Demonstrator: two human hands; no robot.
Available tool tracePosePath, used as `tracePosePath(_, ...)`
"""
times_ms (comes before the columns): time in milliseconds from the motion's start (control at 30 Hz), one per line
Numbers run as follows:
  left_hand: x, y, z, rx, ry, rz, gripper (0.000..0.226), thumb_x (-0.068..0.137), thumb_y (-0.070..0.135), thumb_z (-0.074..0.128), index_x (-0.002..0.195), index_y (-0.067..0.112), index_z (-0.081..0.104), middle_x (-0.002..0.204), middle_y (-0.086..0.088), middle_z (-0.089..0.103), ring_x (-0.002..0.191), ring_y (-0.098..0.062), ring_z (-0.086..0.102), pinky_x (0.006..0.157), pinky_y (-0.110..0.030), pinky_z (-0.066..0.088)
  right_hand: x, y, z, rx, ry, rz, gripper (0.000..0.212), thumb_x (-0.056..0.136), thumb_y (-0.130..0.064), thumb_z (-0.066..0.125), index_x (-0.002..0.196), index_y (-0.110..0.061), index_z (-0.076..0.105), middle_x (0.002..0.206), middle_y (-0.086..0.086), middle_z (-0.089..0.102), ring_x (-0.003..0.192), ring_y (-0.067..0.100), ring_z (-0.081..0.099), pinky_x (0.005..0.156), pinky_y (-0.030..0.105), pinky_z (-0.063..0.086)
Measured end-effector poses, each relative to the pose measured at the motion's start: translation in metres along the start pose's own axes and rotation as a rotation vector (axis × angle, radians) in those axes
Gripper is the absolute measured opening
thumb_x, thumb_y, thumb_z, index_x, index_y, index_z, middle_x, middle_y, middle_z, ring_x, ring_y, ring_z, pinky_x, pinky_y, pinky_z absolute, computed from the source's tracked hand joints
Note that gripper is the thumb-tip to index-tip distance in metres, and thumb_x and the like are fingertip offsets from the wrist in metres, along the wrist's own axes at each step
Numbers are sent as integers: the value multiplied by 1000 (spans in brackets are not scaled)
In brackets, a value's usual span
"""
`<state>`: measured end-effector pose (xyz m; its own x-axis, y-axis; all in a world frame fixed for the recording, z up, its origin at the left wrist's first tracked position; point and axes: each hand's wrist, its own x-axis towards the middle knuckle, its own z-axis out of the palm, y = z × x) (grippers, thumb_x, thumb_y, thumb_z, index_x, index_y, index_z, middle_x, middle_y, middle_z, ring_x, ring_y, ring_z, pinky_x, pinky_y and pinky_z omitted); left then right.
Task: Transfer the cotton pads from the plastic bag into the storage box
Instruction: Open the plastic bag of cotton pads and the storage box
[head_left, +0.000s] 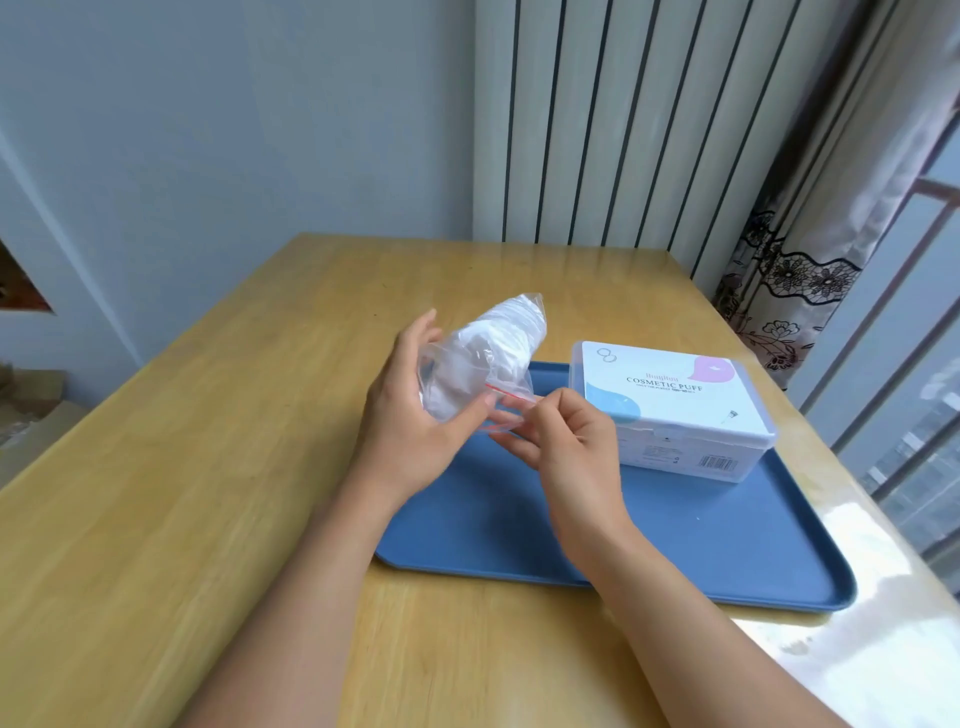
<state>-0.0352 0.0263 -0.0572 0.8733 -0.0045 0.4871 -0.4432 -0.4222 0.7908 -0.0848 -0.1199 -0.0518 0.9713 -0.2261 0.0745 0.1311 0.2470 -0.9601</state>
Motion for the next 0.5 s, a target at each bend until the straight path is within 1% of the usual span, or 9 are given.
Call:
tracePosePath(67,0,0,2,-57,-26,-34,67,77,20,87,135,25,55,119,11,67,107,-5,64,92,-23,52,0,1,0,64,-48,69,31,101,1,42,71,-7,44,108,27,73,101,26,76,84,34,62)
tracePosePath(133,-1,1,0,-23,49,23,51,80,10,82,125,23,64,109,11,71,98,-5,67,87,-28,55,0,1,-1,81,-105,142,32,102,-2,42,71,-6,46,105,18,77,102,26,76,88,36,62)
tracePosePath(167,-1,2,-2,35,78,88,45,81,4,77,121,22,67,108,10,73,97,-7,68,87,-30,55,1,0,-1,65,-131,182,29,102,-3,43,74,-1,52,103,14,78,104,27,75,90,37,61)
tracePosePath(233,-3,3,-1,158,112,272,42,81,-7,71,116,17,72,113,5,74,104,-14,67,94,-26,52,1,1,-2,21,-149,283,27,100,-4,47,83,-3,68,96,13,76,106,34,73,91,42,61)
tracePosePath(300,-3,2,2,258,128,385,40,80,-12,69,110,13,75,113,2,74,106,-20,66,97,-22,48,1,-2,-2,-52,-142,396,23,100,-9,51,84,-4,67,94,15,74,96,40,75,83,44,63)
tracePosePath(333,-3,1,3,296,118,391,40,78,-14,68,107,13,75,111,3,74,104,-22,65,95,-24,48,-1,-6,-4,-111,-156,449,23,101,-14,53,87,-1,65,96,21,74,87,40,76,76,43,65)
tracePosePath(367,-3,-1,4,327,93,368,42,76,-15,68,104,15,74,109,4,73,102,-24,64,92,-28,50,-4,-12,-7,-182,-190,498,25,102,-18,53,90,1,64,97,26,75,79,39,77,68,40,65)
tracePosePath(433,-5,-4,5,369,20,295,46,69,-17,65,98,20,69,105,9,68,98,-24,60,85,-34,50,-13,-27,-18,-368,-266,564,32,101,-24,54,93,5,65,90,27,76,64,33,74,56,34,62)
tracePosePath(500,-6,-8,5,376,-43,265,49,65,-16,63,95,23,65,100,15,64,95,-20,55,82,-32,47,-24,-45,-33,-582,-275,513,33,98,-27,60,90,4,69,81,23,76,54,27,70,50,30,57)
